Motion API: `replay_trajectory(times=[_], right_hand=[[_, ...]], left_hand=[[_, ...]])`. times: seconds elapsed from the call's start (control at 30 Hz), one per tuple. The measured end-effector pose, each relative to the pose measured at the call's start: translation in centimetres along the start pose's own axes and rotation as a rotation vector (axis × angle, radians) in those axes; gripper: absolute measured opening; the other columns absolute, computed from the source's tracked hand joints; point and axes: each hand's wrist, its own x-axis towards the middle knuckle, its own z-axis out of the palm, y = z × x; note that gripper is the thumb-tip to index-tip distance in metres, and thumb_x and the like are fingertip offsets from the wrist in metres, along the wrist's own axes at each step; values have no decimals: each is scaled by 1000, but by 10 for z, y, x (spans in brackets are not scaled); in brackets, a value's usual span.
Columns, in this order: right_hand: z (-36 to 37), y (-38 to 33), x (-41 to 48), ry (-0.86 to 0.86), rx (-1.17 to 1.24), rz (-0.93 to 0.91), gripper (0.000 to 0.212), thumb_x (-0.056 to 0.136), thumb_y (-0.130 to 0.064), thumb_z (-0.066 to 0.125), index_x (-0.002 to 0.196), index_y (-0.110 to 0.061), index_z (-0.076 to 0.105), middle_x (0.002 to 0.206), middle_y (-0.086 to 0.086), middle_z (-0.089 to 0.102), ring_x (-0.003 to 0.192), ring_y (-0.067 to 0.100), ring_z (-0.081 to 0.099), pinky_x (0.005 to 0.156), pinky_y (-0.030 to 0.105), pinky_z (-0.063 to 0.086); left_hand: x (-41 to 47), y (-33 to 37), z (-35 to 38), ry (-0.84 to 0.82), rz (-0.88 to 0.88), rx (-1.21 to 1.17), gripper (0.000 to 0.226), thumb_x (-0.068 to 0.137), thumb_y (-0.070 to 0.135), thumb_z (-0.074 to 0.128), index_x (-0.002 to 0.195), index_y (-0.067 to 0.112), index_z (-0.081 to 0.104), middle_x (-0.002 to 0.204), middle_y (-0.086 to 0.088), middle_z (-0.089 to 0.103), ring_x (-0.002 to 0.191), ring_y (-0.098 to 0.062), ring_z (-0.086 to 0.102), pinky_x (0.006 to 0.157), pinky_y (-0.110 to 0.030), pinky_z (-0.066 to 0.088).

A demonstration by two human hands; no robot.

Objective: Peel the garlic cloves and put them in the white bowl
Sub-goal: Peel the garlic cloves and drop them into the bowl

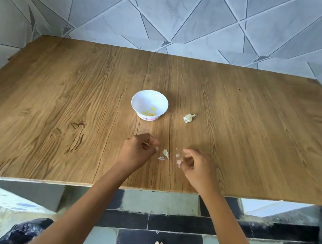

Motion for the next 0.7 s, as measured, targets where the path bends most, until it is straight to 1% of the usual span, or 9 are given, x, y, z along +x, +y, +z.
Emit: replay_trajectory(times=[0.13,0.2,0.27,0.37,0.5,0.53,0.6,0.67,0.7], right_hand=[[-4,-5,18,-155,3,-5,49,83,-27,70,128,-15,54,118,-2,54,93,9,54,83,23,44],[-4,-6,25,-231,8,-20,48,82,-27,71,125,-15,56,119,-2,51,96,10,55,87,26,45],[0,-10,29,-269,28,-47,44,81,-25,72,121,-15,58,118,-2,51,94,8,55,86,21,44],[8,-16,30,-271,47,-107,38,82,-22,72,117,-14,60,113,-2,55,92,6,54,84,17,43],[8,-20,29,-198,103,-174,35,83,-19,70,116,-15,61,105,-7,54,91,5,52,74,9,39],[7,-20,30,-194,72,-205,36,84,-19,69,118,-15,60,106,-6,54,94,5,51,78,10,40],[10,-19,32,-207,-25,-241,39,84,-21,68,122,-15,59,110,-3,55,98,8,52,86,21,45],[14,-20,34,-201,-68,-232,34,84,-20,69,117,-12,62,108,1,57,94,13,56,85,29,49],[17,-20,36,-186,-55,-230,28,83,-18,70,110,-10,65,105,3,58,87,12,57,80,29,50]], left_hand=[[1,-1,0,23,-5,-13,8,83,7,68,82,15,70,81,21,64,73,-1,57,66,-4,42],[2,-3,0,36,-2,-14,8,82,7,69,82,15,71,82,17,66,74,0,58,68,-6,42],[3,-3,0,49,-8,-30,10,82,7,69,81,16,70,83,16,67,71,3,58,67,-5,42],[3,-1,0,54,-32,-47,14,82,8,69,79,22,69,81,20,66,67,6,56,67,-5,41],[4,1,-4,89,-50,-86,15,81,8,70,79,23,68,80,20,66,66,5,55,68,-8,43],[5,1,-4,101,-52,-84,14,81,8,70,79,23,68,81,20,66,66,5,55,69,-10,43],[6,1,-5,115,-52,-82,12,82,9,70,81,21,69,81,19,66,67,4,56,69,-10,43],[6,2,-4,115,-55,-79,11,82,9,70,83,20,69,82,17,66,69,0,57,71,-13,45],[7,3,-3,112,-63,-78,10,82,9,70,84,19,70,82,16,66,71,-3,58,73,-15,45]])
